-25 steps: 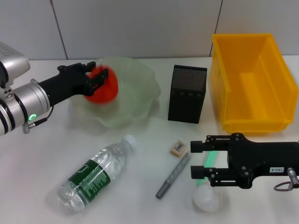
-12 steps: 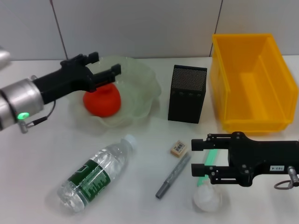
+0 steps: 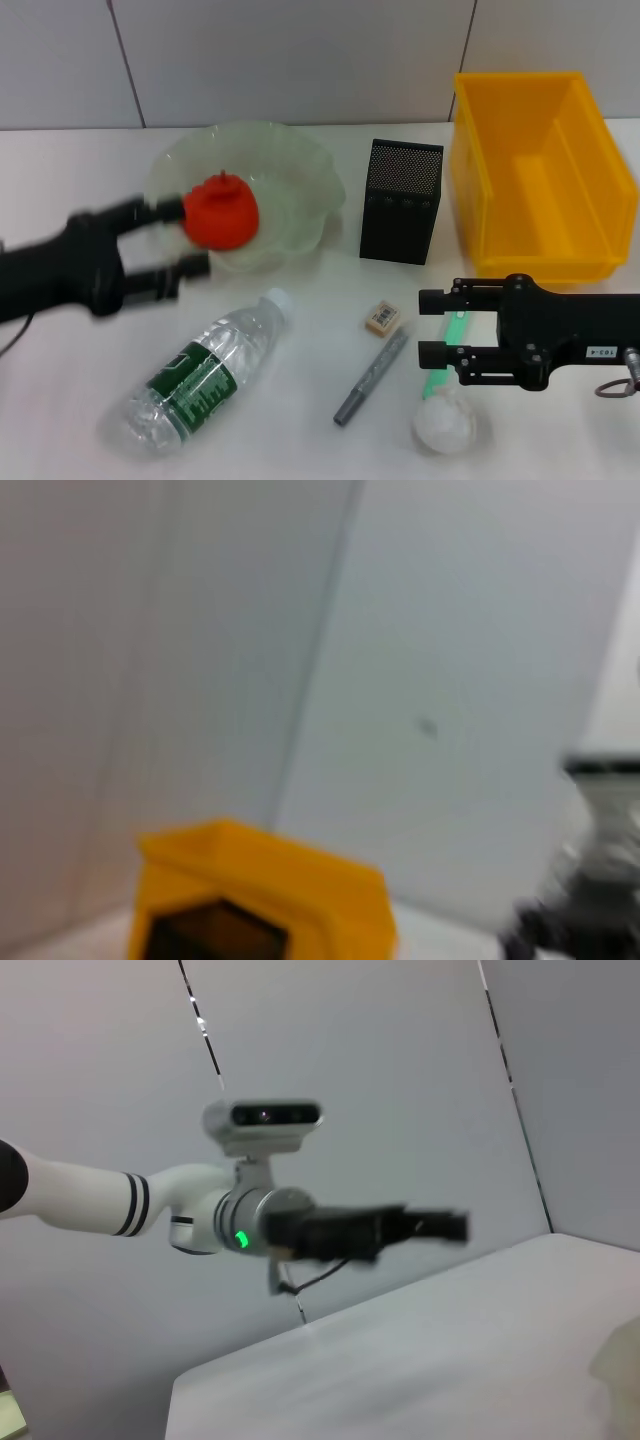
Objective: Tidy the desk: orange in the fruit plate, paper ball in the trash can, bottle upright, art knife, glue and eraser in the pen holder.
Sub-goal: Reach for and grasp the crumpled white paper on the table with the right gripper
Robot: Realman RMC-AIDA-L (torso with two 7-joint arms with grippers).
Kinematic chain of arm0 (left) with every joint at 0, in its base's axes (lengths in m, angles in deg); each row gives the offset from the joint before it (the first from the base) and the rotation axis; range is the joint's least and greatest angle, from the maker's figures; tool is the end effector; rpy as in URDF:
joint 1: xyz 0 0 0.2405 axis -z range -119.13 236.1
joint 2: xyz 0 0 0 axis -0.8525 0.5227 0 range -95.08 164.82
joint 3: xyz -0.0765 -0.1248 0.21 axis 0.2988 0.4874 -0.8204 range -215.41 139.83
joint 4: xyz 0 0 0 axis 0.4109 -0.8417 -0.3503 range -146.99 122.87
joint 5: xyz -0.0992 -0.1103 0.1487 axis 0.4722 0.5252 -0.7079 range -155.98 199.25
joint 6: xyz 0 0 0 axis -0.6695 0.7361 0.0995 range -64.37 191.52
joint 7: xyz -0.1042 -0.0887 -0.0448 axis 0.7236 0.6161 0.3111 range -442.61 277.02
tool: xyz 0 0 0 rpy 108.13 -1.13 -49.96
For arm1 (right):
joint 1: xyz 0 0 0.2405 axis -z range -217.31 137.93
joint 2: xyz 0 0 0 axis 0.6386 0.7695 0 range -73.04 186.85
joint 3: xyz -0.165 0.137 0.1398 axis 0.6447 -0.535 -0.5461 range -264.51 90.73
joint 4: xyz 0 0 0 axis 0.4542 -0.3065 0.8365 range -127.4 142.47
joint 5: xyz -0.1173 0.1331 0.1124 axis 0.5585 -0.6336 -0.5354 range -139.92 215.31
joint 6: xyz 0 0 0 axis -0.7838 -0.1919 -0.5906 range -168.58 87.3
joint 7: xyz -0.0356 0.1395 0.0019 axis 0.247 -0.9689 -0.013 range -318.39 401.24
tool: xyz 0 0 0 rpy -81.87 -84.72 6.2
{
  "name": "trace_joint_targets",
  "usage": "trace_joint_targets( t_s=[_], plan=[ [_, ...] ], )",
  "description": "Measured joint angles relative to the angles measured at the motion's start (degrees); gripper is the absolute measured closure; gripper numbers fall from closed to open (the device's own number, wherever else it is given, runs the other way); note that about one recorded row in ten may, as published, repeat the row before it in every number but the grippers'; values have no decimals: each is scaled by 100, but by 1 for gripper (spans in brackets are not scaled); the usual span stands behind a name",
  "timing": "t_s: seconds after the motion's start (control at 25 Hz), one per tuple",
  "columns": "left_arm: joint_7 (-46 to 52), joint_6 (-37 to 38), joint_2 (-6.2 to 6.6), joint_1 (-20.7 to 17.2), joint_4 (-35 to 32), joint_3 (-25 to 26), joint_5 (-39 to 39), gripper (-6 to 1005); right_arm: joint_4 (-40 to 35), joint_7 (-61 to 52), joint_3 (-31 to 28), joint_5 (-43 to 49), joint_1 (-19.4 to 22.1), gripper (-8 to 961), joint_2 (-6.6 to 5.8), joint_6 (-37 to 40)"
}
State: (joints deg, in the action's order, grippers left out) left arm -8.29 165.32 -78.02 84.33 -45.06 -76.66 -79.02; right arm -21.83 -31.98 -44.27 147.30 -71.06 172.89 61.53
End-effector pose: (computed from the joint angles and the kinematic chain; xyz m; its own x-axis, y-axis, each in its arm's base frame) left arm -0.2721 0.3050 0.0512 0.6844 0.2369 0.6895 0.4179 -0.9024 -0.1047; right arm 0.2464 0.3018 0.0000 0.7542 -0.2979 -0.5852 -0.3198 -0.9450 0.0689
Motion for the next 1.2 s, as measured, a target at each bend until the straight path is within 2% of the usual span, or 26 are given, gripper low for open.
trace_joint_targets(
  t_s=[0.08,0.16,0.24,0.32,0.36,0.6,0.64,0.68,0.72,0.84,0.88,0.92,0.96,1.04,1.08,1.12,1.2],
  plan=[
    [-43,97,34,-25,-7,-6,-199,140,-1,-68,0,-1,5,300,-33,2],
    [-101,246,77,-5,5,-17,-780,140,0,-106,1,-3,5,300,-43,2],
    [-254,363,48,22,-17,-22,-1195,139,-1,-173,-6,-8,-5,300,-56,1],
    [-327,393,29,26,-25,-22,-1288,139,-10,-268,-14,-13,-24,300,-78,1],
    [-528,457,-15,30,-29,-24,-1495,139,-13,-315,-14,-13,-31,300,-88,0],
    [-834,502,-54,27,-33,-54,-1698,139,-108,-481,-18,-29,-49,301,-113,-25],
    [-838,513,-60,29,-34,-63,-1698,140,-204,-559,-17,-51,-60,301,-101,-26],
    [-838,513,-60,29,-34,-63,-1698,140,-688,-1027,55,-66,-151,301,-47,15],
    [-839,521,-69,33,-35,-67,-1696,140,-688,-1027,55,-66,-151,301,-47,15],
    [-839,525,-92,55,-39,-68,-1691,140,-1596,-2099,437,284,-484,301,-54,218],
    [-839,525,-92,55,-39,-68,-1691,140,-2146,-2917,708,845,-830,301,-104,547],
    [-839,525,-92,55,-39,-68,-1691,140,-2146,-2917,708,845,-830,301,-104,547],
    [-830,522,-104,66,-48,-63,-1689,140,-2353,-3207,772,1112,-1010,301,-124,715],
    [-805,493,-123,66,-102,-40,-1687,139,-2715,-3702,810,1774,-1444,301,-153,1189],
    [-805,493,-123,66,-102,-40,-1687,139,-2914,-4020,814,2311,-1837,301,-177,1548],
    [-805,493,-123,66,-102,-40,-1687,139,-2914,-4020,814,2311,-1837,301,-177,1548],
    [-804,490,-126,65,-117,-31,-1682,139,-3004,-4222,838,2769,-2154,301,-187,1756]
  ],
)
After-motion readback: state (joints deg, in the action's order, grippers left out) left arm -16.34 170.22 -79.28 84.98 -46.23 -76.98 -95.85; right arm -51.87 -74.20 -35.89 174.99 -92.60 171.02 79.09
